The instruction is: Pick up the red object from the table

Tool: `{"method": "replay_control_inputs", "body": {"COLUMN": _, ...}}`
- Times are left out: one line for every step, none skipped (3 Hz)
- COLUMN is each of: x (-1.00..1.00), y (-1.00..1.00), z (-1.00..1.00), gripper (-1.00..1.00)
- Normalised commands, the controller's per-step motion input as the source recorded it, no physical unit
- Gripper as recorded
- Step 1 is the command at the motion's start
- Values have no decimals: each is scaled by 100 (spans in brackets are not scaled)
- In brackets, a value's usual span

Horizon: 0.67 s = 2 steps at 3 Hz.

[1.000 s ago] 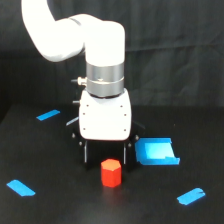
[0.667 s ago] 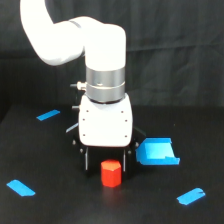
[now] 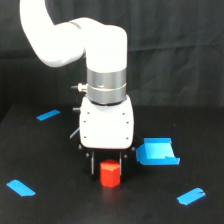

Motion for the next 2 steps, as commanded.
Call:
{"method": "replay_control_inputs", "body": {"x": 6, "y": 1, "z": 17, "gripper": -96}}
{"method": "replay_control_inputs", "body": {"x": 7, "y": 3, "z": 28, "gripper": -97}}
